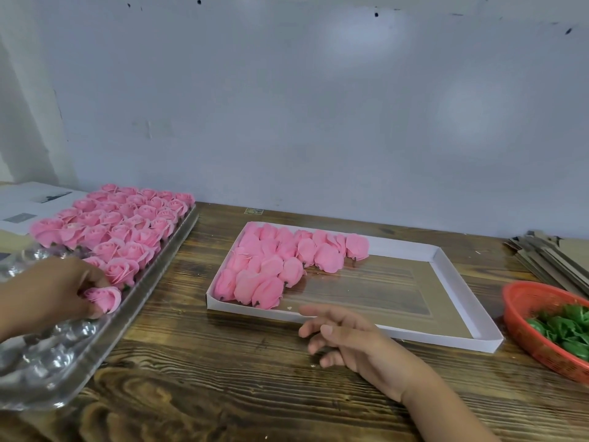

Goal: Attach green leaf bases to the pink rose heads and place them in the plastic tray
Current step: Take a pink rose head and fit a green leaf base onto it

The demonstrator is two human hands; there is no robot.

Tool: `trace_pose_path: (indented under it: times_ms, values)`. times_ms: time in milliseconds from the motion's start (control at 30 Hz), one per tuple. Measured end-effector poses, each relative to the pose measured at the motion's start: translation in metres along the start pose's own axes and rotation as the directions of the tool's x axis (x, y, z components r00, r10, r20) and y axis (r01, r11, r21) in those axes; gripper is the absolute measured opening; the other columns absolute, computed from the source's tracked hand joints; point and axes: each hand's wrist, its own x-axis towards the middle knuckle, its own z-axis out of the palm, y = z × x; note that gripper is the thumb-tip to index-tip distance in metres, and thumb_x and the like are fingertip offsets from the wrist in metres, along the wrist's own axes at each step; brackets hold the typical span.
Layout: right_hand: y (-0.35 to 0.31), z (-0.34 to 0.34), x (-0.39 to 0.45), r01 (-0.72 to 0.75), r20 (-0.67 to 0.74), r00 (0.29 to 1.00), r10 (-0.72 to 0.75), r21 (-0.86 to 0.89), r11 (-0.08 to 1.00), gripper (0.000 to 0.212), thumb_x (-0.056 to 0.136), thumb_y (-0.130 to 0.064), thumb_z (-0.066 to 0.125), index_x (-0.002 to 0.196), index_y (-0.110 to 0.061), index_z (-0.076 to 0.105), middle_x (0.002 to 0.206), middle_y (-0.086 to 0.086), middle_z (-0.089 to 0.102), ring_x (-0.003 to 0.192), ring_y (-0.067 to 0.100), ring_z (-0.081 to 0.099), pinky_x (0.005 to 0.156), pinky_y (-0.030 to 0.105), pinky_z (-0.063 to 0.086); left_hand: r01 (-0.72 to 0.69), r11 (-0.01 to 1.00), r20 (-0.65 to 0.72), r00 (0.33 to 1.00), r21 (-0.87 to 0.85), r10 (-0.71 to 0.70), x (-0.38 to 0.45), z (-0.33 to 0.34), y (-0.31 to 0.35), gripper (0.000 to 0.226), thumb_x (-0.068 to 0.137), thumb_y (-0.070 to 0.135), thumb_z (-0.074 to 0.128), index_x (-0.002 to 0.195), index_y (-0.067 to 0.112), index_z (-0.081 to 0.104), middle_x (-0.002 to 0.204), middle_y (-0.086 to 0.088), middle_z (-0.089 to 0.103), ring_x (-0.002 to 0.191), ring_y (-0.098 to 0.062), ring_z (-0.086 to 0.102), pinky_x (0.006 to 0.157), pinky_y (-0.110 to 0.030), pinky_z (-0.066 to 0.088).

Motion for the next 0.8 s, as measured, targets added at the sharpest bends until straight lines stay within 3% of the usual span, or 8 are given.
trace_pose_path:
  times_ms: [100, 233, 300, 400, 500, 567, 633, 800]
  values:
    - [-0.001, 0.001, -0.001, 0.003, 0.003, 1.0, -0.003, -0.006, 1.0, 0.045, 0.086, -0.023, 0.065, 0.131, -0.015, 0.061, 0.11, 0.007, 0.067, 0.093, 0.016, 0.061, 0.077, 0.028, 0.051, 0.009, 1.0, -0.017, 1.0, -0.006, -0.01, -0.002, 0.002, -0.001, 0.046, 0.047, 0.005, 0.096, 0.057, 0.044, 0.073, 0.062, 0.022, 0.071, 0.06, -0.007, 0.069, 0.062, -0.041, 0.057]
    - [-0.002, 0.001, -0.001, 0.004, -0.002, 1.0, -0.004, 0.007, 1.0, 0.046, 0.086, -0.023, 0.066, 0.131, -0.014, 0.061, 0.11, 0.006, 0.067, 0.092, 0.016, 0.062, 0.076, 0.027, 0.051, -0.024, 0.987, -0.032, 0.999, 0.158, 0.03, -0.005, 0.009, -0.008, 0.039, 0.053, 0.022, 0.098, 0.082, 0.041, 0.079, 0.061, 0.022, 0.064, 0.061, -0.007, 0.063, 0.064, -0.029, 0.051]
    - [-0.002, 0.001, -0.001, 0.003, 0.0, 1.0, -0.003, 0.007, 1.0, 0.046, 0.086, -0.024, 0.066, 0.131, -0.014, 0.061, 0.11, 0.006, 0.067, 0.091, 0.016, 0.062, 0.076, 0.027, 0.051, -0.047, 0.982, -0.094, 0.993, 0.184, 0.065, -0.008, 0.016, -0.018, 0.046, 0.053, 0.022, 0.099, 0.091, 0.036, 0.077, 0.069, 0.02, 0.061, 0.063, -0.008, 0.06, 0.063, -0.026, 0.046]
    - [-0.002, 0.002, -0.001, 0.003, 0.008, 1.0, -0.003, -0.01, 1.0, 0.044, 0.086, -0.025, 0.067, 0.129, -0.017, 0.063, 0.11, 0.005, 0.067, 0.092, 0.016, 0.062, 0.077, 0.027, 0.052, -0.048, 0.987, -0.256, 0.963, 0.15, 0.086, -0.022, 0.026, -0.019, 0.063, 0.049, 0.02, 0.1, 0.101, 0.038, 0.068, 0.086, 0.009, 0.065, 0.073, -0.015, 0.059, 0.065, -0.038, 0.048]
    - [-0.003, 0.003, -0.001, -0.003, 0.007, 1.0, 0.003, -0.024, 1.0, 0.044, 0.084, -0.028, 0.069, 0.127, -0.02, 0.065, 0.109, 0.004, 0.068, 0.093, 0.015, 0.062, 0.078, 0.027, 0.051, -0.144, 0.984, -0.339, 0.925, 0.104, 0.171, -0.041, 0.03, 0.023, 0.042, 0.071, 0.038, 0.078, 0.106, 0.048, 0.058, 0.096, 0.014, 0.063, 0.085, -0.02, 0.062, 0.07, -0.045, 0.052]
    - [-0.002, 0.002, -0.001, -0.001, 0.002, 1.0, 0.001, -0.03, 1.0, 0.047, 0.081, -0.031, 0.071, 0.126, -0.019, 0.065, 0.109, 0.003, 0.068, 0.093, 0.015, 0.062, 0.079, 0.027, 0.051, -0.25, 0.967, -0.345, 0.905, 0.044, 0.25, -0.049, 0.037, 0.066, 0.039, 0.076, 0.033, 0.081, 0.101, 0.053, 0.059, 0.096, 0.031, 0.059, 0.084, -0.009, 0.062, 0.069, -0.042, 0.055]
    - [-0.003, 0.002, -0.002, 0.002, -0.001, 1.0, -0.002, -0.03, 1.0, 0.046, 0.08, -0.033, 0.071, 0.123, -0.018, 0.067, 0.109, 0.003, 0.068, 0.093, 0.015, 0.062, 0.078, 0.027, 0.051, -0.332, 0.943, -0.286, 0.904, -0.007, 0.316, -0.053, 0.047, 0.114, 0.032, 0.078, 0.03, 0.079, 0.1, 0.05, 0.066, 0.096, 0.04, 0.058, 0.087, 0.008, 0.059, 0.074, -0.029, 0.053]
    - [-0.003, 0.0, -0.003, -0.014, -0.022, 1.0, 0.013, -0.057, 0.998, 0.021, 0.085, -0.029, 0.067, 0.103, -0.019, 0.072, 0.109, 0.004, 0.069, 0.092, 0.014, 0.062, 0.078, 0.027, 0.05, -0.397, 0.911, -0.206, 0.906, -0.11, 0.37, -0.037, 0.086, 0.184, 0.028, 0.09, 0.024, 0.074, 0.117, 0.031, 0.072, 0.11, 0.026, 0.06, 0.104, 0.004, 0.052, 0.094, -0.017, 0.037]
